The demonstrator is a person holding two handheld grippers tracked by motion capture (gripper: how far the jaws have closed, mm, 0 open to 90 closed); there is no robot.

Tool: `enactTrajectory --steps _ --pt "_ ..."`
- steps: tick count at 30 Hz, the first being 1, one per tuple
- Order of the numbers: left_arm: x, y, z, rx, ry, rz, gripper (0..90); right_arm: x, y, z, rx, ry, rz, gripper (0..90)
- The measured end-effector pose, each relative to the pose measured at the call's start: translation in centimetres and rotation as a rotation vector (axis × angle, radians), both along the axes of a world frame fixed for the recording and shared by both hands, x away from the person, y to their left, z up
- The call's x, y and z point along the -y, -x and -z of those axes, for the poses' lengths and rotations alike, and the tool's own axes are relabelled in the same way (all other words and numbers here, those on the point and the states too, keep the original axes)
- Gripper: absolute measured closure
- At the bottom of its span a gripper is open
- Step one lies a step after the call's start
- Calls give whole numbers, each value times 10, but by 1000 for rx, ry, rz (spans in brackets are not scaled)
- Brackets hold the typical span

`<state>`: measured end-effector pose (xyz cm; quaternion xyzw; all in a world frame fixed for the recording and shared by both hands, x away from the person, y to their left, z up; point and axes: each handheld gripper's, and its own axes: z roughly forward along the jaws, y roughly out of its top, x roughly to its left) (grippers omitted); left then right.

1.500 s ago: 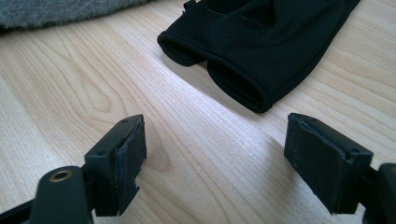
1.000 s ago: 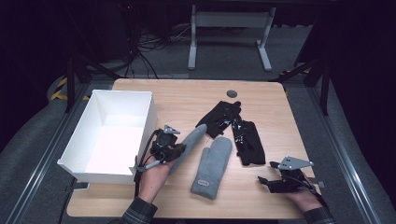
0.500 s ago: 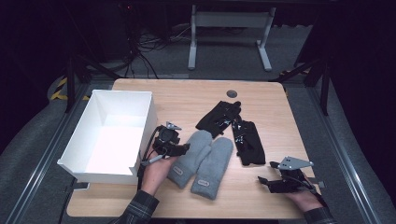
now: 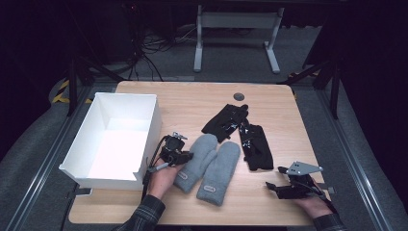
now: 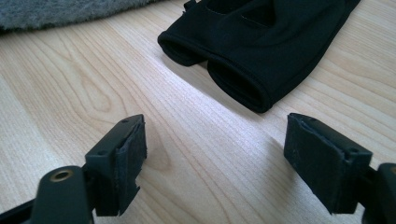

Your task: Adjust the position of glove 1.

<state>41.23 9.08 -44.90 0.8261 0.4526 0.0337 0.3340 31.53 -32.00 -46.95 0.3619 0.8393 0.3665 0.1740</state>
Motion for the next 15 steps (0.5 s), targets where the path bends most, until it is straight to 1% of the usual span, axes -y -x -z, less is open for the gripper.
enactTrajectory --steps 1,3,4,5,6,8,9,10,11,12,13,14,15 --pt "0 1 -2 0 6 -3 865 0 0 -1 -2 3 -2 293" --pt "-1 3 -6 15 15 -10 870 -2 2 -5 0 10 -16 457" --pt "-1 4 -8 22 23 -18 871 -3 3 -9 6 -8 -36 536" --pt "-2 5 -10 31 26 -18 872 -5 3 -11 8 -15 -46 602" --pt "-2 6 -13 38 28 -19 872 -8 4 -14 14 -13 -56 676" --pt "-3 8 -18 55 30 -28 874 -15 5 -18 14 -24 -88 781" --pt "-3 8 -21 67 19 -30 874 -19 4 -19 12 -21 -101 824" --pt "-3 8 -21 67 19 -30 874 -19 4 -19 12 -21 -101 824" --pt "-5 10 -25 73 28 -35 874 -24 3 -20 5 -25 -117 851" --pt "-5 10 -28 80 21 -36 874 -32 1 -21 -2 -32 -148 883" --pt "-6 11 -30 88 12 -37 874 -40 -1 -21 -8 -41 -172 896" --pt "-6 11 -31 90 13 -39 874 -49 -3 -22 -8 -44 -200 898" --pt "-6 12 -31 90 19 -40 874 -54 -4 -22 -9 -45 -214 899"
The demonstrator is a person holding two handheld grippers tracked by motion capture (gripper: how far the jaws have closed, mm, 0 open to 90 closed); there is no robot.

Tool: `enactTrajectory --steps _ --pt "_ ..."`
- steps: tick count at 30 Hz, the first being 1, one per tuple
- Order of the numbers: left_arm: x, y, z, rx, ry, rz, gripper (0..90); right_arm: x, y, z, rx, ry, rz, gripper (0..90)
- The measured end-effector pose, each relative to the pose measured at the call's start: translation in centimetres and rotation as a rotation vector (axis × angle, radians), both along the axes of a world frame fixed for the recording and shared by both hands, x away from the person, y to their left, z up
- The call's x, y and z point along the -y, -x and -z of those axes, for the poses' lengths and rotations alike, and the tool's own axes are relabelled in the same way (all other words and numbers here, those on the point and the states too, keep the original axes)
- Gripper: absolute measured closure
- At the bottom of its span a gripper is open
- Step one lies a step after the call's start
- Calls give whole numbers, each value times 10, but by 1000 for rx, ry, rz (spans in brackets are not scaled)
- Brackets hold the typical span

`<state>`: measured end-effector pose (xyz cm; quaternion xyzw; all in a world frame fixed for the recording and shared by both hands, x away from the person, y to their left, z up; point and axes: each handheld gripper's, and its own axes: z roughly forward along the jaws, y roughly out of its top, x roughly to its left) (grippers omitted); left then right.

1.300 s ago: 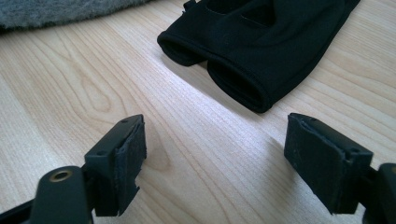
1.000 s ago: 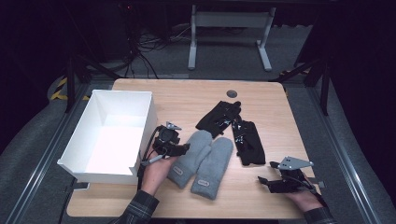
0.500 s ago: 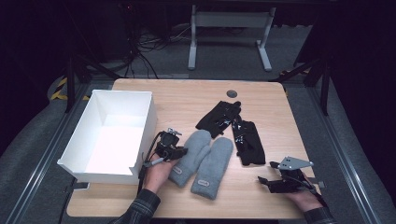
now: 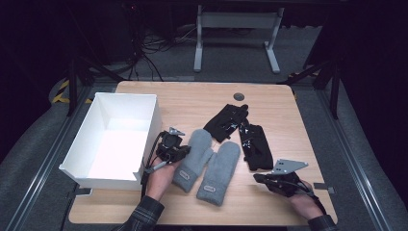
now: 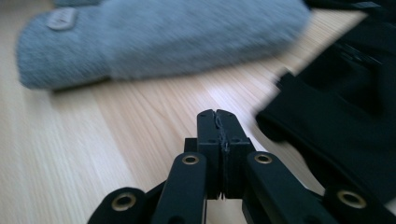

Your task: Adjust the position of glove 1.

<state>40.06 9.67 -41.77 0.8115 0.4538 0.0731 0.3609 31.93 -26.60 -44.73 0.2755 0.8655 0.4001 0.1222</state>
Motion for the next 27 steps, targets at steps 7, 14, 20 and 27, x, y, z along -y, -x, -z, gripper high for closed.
enactTrajectory --steps 7,14,20,27 --pt "2 5 -4 -1 8 22 874 -44 -9 3 -21 -4 -101 900" --pt "11 11 -15 6 48 75 875 -67 -17 8 -32 5 -131 900" --pt "21 14 -28 21 50 118 877 -75 -20 10 -40 4 -140 900" --pt "39 17 -36 25 44 167 877 -85 -24 12 -34 9 -146 900"
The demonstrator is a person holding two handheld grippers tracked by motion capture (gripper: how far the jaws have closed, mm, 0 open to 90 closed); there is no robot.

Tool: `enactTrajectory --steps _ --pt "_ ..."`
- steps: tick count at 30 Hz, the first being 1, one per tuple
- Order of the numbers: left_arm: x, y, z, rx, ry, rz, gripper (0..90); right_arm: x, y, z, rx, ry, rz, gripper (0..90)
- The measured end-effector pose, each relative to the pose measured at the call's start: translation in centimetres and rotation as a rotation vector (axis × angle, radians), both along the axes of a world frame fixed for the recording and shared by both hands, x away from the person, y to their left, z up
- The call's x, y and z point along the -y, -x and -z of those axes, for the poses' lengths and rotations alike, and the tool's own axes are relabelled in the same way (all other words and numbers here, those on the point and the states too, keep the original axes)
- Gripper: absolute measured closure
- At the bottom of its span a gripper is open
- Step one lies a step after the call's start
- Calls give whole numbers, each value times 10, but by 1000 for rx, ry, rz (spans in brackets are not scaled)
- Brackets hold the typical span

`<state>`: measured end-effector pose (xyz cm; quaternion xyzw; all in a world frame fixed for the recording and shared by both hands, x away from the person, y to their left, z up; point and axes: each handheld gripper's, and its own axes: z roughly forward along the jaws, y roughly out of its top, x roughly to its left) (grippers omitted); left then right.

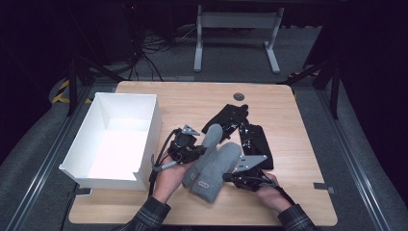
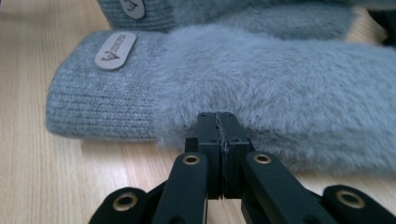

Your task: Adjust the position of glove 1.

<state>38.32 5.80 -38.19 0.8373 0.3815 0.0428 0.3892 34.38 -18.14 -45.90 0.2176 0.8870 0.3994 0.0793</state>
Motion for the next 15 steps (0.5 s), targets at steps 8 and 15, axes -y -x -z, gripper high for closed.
enactTrajectory --steps 8,15 --pt "30 5 9 -27 2 79 874 -9 -6 2 12 5 1 900" --pt "36 5 11 -33 56 133 801 -8 -7 3 10 3 6 900"
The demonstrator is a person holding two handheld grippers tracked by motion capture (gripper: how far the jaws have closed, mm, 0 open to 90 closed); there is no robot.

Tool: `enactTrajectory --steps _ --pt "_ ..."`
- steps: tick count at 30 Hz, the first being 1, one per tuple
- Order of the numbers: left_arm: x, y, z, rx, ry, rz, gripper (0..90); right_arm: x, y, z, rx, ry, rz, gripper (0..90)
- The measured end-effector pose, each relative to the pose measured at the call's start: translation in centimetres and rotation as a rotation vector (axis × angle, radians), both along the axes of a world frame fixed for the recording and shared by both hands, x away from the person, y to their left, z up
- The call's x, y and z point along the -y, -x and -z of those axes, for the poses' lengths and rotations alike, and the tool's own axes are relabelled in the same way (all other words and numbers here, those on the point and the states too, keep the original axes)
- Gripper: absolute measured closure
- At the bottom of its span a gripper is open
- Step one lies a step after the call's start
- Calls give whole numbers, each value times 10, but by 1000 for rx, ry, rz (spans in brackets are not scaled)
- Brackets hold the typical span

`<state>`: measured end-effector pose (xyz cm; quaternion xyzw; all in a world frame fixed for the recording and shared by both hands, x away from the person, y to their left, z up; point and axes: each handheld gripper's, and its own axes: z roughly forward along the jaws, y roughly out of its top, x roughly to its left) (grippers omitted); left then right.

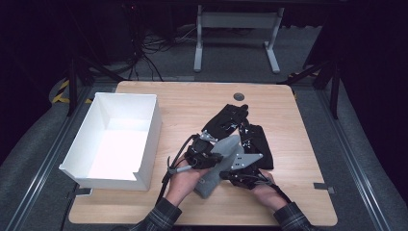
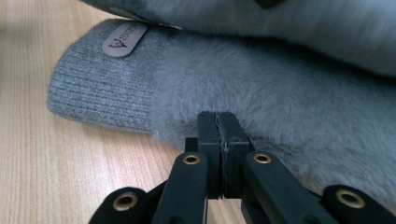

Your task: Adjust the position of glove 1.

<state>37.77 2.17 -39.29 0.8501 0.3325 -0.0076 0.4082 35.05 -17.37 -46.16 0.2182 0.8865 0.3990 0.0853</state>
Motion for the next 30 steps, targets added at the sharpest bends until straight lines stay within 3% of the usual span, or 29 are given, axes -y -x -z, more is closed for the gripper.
enactTrajectory --steps 3,5,10,13,16,20,26,30 --pt "-7 1 -7 38 29 5 714 2 0 0 1 1 4 900" --pt "-16 0 -11 78 -1 -20 671 3 1 1 1 3 6 900" --pt "-35 -7 -9 81 -18 -54 536 9 4 0 3 3 11 900" --pt "-48 -10 -4 92 -53 -90 518 15 7 -1 2 3 20 900" --pt "-58 -11 6 78 -76 -137 594 23 12 -2 0 0 30 900" --pt "-68 -12 21 53 -124 -211 887 21 18 -4 0 -8 9 900" --pt "-74 -14 36 24 -203 -278 899 3 27 -2 -4 1 -50 900" --pt "-72 -13 48 -9 -243 -271 899 -12 30 1 -6 7 -94 900"
